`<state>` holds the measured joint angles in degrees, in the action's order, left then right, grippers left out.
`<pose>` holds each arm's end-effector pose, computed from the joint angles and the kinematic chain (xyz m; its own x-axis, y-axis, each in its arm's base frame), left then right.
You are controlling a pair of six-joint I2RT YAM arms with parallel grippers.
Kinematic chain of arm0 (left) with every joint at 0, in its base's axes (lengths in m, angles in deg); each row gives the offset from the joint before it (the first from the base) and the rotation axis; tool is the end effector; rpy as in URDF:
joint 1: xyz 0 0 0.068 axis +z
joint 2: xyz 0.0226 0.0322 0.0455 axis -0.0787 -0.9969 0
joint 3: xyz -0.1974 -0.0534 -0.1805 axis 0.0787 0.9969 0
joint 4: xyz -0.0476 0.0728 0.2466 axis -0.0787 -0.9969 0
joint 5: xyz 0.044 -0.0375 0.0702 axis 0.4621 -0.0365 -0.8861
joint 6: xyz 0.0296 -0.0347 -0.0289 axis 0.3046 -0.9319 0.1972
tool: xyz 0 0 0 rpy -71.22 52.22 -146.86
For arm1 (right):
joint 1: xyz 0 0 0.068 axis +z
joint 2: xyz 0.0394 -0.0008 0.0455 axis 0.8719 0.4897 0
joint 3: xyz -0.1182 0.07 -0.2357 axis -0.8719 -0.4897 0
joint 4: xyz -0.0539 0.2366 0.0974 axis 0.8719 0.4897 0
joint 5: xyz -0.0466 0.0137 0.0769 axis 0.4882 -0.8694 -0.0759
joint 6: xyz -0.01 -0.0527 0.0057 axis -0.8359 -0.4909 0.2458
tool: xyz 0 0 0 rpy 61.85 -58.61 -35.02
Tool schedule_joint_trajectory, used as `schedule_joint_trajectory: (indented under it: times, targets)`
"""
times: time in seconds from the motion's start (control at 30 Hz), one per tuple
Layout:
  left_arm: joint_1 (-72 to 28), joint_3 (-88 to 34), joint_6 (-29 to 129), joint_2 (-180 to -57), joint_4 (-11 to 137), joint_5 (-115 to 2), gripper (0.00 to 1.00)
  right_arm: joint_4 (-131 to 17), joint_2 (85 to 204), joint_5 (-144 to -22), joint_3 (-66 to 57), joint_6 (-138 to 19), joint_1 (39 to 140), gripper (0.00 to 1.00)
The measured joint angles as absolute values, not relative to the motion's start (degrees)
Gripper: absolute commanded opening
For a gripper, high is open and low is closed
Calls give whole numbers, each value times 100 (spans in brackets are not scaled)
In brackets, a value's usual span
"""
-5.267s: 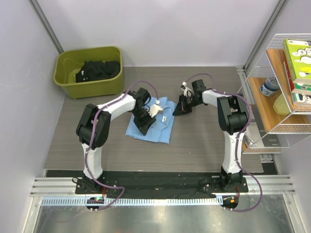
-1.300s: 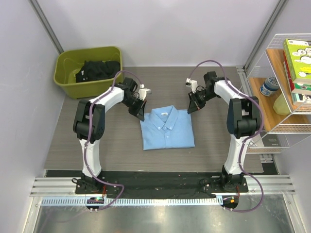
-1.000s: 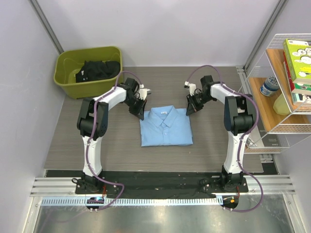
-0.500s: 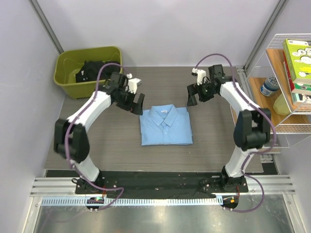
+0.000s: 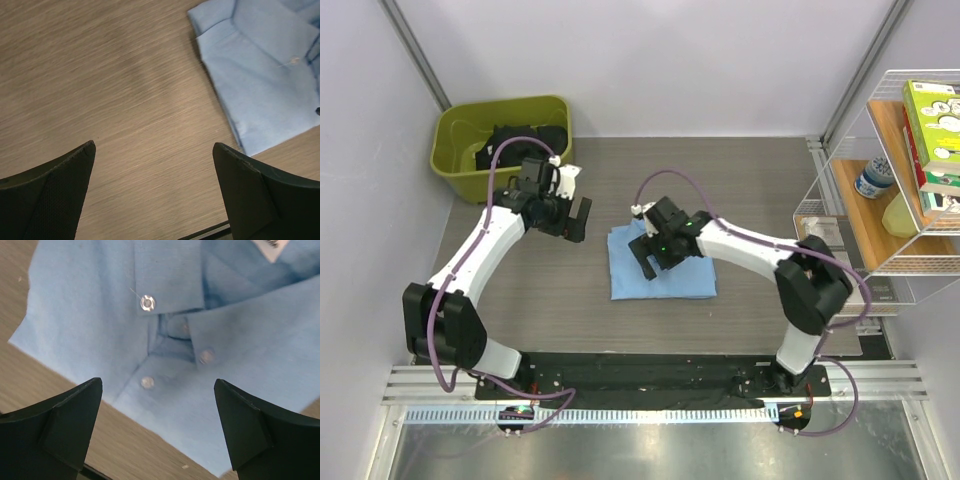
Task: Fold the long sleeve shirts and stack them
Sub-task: Neatly place the folded shirt to the corner
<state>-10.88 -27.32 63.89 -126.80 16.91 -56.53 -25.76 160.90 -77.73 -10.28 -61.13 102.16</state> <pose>0.2932 -0.0860 0.2982 -0.7751 0.2543 -0.5784 0.3737 0.9227 -0.0952 0.2653 0.2364 0.2198 -0.7046 -0.5048 -0.4987 -0.6151 0.7849 0.0745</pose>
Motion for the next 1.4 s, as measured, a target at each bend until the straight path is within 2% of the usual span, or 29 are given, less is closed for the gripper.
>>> schedule_joint_trajectory:
  times: [0.17, 0.33, 0.47, 0.63, 0.77, 0.9, 1.13, 1.4]
  targets:
    - [-894, -2583, 6485, -12680, 1630, -5793, 100, -2748, 16997, -7148, -824, -5426, 10644, 100]
    - [-826, -2565, 6509, -12680, 1634, -5876, 100, -2663, 17650, -7056, -151, -5276, 10434, 100]
    - [-752, -2565, 6544, -12682, 1636, -5900, 100, -2683, 18061, -7353, 461, -5527, 9599, 100]
    - [-610, -2576, 6666, -12717, 1628, -5970, 100, -2552, 18700, -7915, 1440, -6583, 7958, 100]
    - [-549, -2596, 6710, -12805, 1621, -6005, 100, -2056, 19500, -8455, 2782, -7614, 6961, 100]
    - [-531, -2596, 6784, -12859, 1601, -6057, 100, -1492, 20293, -8848, 4150, -8583, 6402, 100]
    - [-509, -2596, 6808, -12874, 1580, -6110, 100, -864, 20892, -9148, 5245, -9577, 6211, 100]
    - [-490, -2504, 6813, -12874, 1534, -6186, 100, -1105, 21220, -9128, 5748, -9219, 6235, 100]
